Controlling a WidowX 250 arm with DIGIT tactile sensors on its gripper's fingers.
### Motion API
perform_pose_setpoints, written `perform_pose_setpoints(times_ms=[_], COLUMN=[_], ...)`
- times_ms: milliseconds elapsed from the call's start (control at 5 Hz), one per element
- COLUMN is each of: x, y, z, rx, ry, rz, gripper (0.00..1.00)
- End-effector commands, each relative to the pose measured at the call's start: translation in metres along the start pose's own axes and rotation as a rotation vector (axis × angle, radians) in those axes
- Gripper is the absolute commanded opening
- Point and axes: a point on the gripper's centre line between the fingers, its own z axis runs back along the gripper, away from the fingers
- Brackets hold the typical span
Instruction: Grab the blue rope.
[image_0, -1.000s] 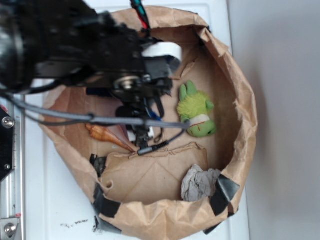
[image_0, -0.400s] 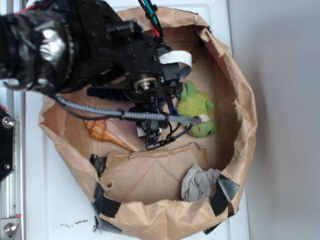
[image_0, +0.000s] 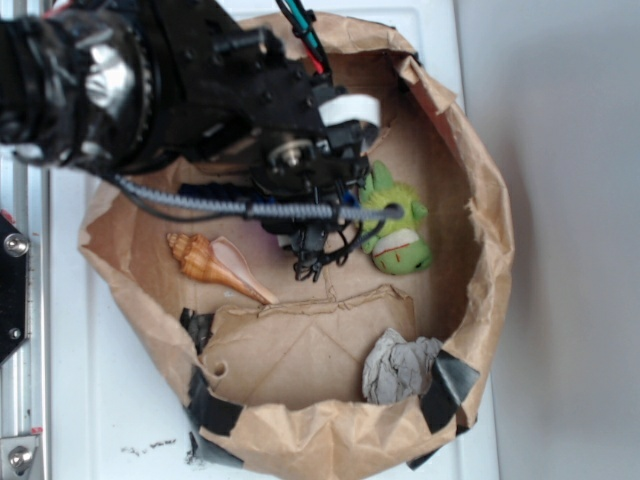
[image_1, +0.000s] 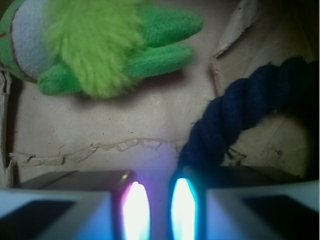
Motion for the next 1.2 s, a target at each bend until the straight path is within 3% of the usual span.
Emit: perform_pose_setpoints(times_ms=[0, 200, 400, 1000], x=[0.016, 0.019, 0.019, 0.014], y=[0.009, 0.008, 0.007, 0.019], z=[0.018, 0.020, 0.027, 0.046], rx=[0.006, 0.006, -0.013, -0.080], ry=[-0.077, -0.070, -0.059, -0.022], rz=[0.007, 0.002, -0.004, -0.004], gripper=[0.00, 0.00, 1.00, 1.00])
